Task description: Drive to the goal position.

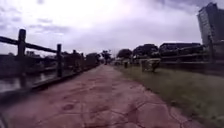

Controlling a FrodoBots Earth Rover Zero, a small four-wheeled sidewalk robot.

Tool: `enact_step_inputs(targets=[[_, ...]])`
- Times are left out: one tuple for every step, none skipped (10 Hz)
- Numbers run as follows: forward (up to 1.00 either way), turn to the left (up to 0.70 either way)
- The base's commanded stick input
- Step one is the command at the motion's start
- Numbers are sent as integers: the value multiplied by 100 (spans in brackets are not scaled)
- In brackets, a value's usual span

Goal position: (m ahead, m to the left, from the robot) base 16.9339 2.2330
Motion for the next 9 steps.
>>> enact_step_inputs(targets=[[100, 0], [100, 0], [100, 0], [100, 0], [100, 18], [100, 32], [100, 33], [100, 17], [100, 0]])
